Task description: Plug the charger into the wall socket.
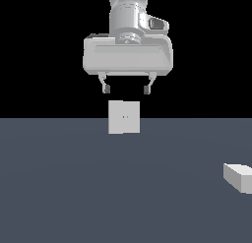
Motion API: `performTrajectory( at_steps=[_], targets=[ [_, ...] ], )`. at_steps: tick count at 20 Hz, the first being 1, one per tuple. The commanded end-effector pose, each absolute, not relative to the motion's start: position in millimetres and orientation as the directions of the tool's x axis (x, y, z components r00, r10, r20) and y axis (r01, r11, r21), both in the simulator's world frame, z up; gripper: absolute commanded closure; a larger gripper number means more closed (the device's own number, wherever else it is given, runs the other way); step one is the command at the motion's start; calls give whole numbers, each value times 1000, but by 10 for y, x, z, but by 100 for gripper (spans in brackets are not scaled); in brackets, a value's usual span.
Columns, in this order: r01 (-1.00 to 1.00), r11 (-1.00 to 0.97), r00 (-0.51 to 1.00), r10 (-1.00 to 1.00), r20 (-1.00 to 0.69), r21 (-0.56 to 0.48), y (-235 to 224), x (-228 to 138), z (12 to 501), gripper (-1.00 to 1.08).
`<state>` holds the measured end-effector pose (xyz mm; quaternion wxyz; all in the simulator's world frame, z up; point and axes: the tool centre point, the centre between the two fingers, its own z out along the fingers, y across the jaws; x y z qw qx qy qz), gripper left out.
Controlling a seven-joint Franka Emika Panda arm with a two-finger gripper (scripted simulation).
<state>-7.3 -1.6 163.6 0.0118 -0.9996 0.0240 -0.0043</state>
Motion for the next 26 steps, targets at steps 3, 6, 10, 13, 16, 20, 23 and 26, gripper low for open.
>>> performTrajectory(
  at_steps=[3,6,10,13,16,20,23,26],
  targets=[
    [-49,-999,999,-49,8,-24,-27,-79,1630,-92],
    [-54,-998,998,-54,8,-23,-85,-114,1596,-92],
    [-68,-997,998,-69,9,-20,-244,-210,1503,-92],
    [-85,-996,996,-86,10,-18,-432,-328,1392,-92],
    [-108,-994,994,-108,11,-14,-681,-488,1244,-92],
    [-142,-990,990,-142,13,-8,-1050,-736,1023,-92],
    [-164,-986,986,-164,15,-4,-1291,-901,877,-92],
    [-182,-983,983,-182,16,-1,-1481,-1033,760,-92]
  ],
)
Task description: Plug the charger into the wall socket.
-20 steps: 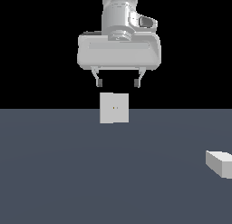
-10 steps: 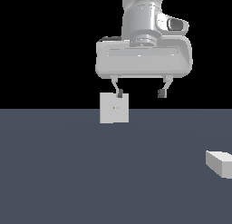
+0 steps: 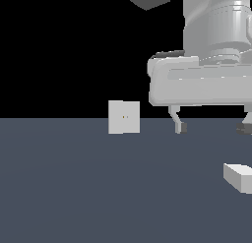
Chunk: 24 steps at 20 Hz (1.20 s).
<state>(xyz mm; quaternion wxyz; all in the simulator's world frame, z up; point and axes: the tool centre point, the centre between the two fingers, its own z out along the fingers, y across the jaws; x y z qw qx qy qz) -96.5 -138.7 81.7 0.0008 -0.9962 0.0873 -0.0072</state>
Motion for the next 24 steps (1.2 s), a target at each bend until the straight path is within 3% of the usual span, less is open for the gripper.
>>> performTrajectory(
  at_steps=[1,13,24],
  targets=[
    [-186,-982,982,-186,16,-1,-1531,-1068,728,-92],
    [-201,-980,979,-201,16,1,-1688,-1172,583,-92],
    [-202,-979,979,-202,17,0,-1698,-1179,160,-92]
  ],
)
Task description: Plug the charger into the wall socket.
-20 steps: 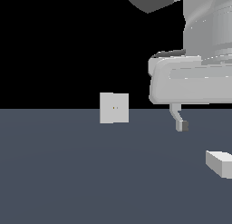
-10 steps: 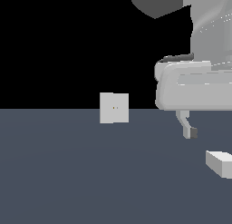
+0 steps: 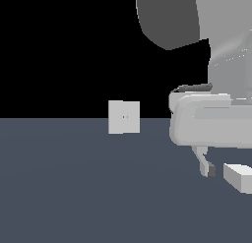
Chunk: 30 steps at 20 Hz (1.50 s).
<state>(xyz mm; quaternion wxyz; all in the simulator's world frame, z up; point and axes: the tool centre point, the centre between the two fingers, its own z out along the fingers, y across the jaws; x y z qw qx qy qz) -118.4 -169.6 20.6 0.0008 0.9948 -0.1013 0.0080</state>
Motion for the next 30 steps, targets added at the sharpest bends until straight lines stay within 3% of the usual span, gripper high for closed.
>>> performTrajectory(
  at_steps=[1,4,5,19,30],
  targets=[
    [-202,-979,979,-202,17,0,-1699,-1179,141,-92],
    [-201,-980,979,-201,18,0,-1700,-1177,118,-92],
    [-201,-980,979,-201,18,0,-1700,-1177,118,108],
    [-187,-982,982,-187,17,0,-1674,-1132,145,108],
    [8,-1000,1000,8,17,4,-1253,-545,466,108]
  ],
)
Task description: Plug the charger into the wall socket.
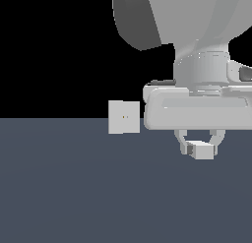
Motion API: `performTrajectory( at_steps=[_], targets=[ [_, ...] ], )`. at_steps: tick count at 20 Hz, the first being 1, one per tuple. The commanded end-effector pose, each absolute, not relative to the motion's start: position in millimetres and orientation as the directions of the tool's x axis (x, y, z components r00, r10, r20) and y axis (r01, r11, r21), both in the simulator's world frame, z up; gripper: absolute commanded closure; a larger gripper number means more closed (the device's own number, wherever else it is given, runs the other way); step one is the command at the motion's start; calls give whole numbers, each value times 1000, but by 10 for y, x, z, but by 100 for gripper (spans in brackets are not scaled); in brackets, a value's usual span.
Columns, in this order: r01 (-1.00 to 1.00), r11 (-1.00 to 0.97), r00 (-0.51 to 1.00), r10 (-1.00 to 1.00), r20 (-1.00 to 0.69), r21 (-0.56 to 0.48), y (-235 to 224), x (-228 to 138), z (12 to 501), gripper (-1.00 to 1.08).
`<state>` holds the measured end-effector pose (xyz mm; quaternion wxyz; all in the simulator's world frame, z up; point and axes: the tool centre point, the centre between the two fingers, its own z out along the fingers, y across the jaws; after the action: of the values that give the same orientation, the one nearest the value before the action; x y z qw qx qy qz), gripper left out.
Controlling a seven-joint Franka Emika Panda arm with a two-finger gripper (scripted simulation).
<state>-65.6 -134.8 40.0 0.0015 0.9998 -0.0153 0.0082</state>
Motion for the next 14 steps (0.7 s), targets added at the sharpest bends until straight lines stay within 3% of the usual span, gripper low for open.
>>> performTrajectory(
  at_steps=[1,7,14],
  targets=[
    [37,-999,999,38,17,4,-1180,-466,513,108],
    [209,-978,978,209,17,3,-700,-40,785,108],
    [328,-945,945,328,18,1,-311,207,969,108]
  ],
)
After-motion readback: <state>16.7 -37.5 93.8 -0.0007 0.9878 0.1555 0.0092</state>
